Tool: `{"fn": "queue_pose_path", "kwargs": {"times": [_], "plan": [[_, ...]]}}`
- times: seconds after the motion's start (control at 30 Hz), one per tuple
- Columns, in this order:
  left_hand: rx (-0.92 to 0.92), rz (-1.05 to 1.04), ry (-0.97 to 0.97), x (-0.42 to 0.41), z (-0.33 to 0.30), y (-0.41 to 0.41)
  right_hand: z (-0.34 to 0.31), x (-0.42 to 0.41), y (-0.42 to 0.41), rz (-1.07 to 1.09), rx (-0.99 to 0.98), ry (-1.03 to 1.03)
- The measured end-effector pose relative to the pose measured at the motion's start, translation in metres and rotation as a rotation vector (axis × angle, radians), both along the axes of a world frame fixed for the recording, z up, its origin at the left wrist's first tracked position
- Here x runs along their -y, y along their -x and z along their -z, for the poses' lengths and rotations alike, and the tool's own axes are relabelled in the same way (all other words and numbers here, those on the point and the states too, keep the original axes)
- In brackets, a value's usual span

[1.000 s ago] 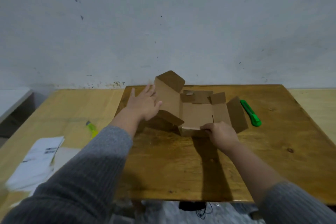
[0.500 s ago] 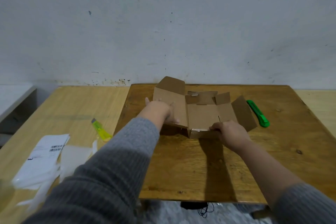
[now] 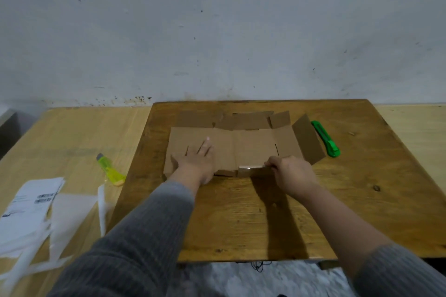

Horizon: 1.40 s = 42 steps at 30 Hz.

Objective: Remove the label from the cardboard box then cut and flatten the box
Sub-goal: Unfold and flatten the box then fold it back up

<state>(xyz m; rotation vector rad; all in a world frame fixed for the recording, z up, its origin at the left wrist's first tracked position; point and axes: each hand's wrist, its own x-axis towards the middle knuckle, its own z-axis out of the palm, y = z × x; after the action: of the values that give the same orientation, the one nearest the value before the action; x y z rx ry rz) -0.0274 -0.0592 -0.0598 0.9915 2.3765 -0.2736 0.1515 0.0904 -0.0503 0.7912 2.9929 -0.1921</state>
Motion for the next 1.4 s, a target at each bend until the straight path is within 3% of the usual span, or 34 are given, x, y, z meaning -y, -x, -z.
{"fn": "queue_pose_path", "kwargs": {"times": [0.17,0.3,0.4,0.57,0.67,0.83,1.03,1.17,1.4], "plan": [[0.114,-0.012,-0.143,0.002,0.014,-0.008,-0.003,-0.007,0.001,0.061,0.03,0.185],[0.122,-0.012,-0.098,0.001,0.029,-0.015,-0.006,-0.015,0.022,0.188,0.029,0.426],[0.088,0.002,-0.06,0.009,0.039,-0.021,-0.009,-0.015,0.031,0.16,0.181,0.542],[0.021,0.001,-0.046,0.01,0.043,-0.027,-0.009,-0.013,0.022,0.047,0.346,0.385],[0.038,-0.014,-0.052,0.009,0.041,-0.03,-0.003,-0.004,0.011,0.007,0.201,0.284],[0.075,-0.05,-0.041,0.005,0.038,-0.033,-0.005,0.004,-0.001,0.182,-0.045,0.315],[0.103,-0.074,-0.063,0.001,0.039,-0.037,0.007,0.013,-0.022,0.086,0.291,0.292],[0.119,-0.117,-0.098,-0.003,0.039,-0.044,0.022,0.011,-0.034,-0.003,0.388,0.136],[0.062,-0.009,-0.113,-0.015,0.045,-0.076,0.037,0.003,-0.037,0.019,0.485,0.234]]}}
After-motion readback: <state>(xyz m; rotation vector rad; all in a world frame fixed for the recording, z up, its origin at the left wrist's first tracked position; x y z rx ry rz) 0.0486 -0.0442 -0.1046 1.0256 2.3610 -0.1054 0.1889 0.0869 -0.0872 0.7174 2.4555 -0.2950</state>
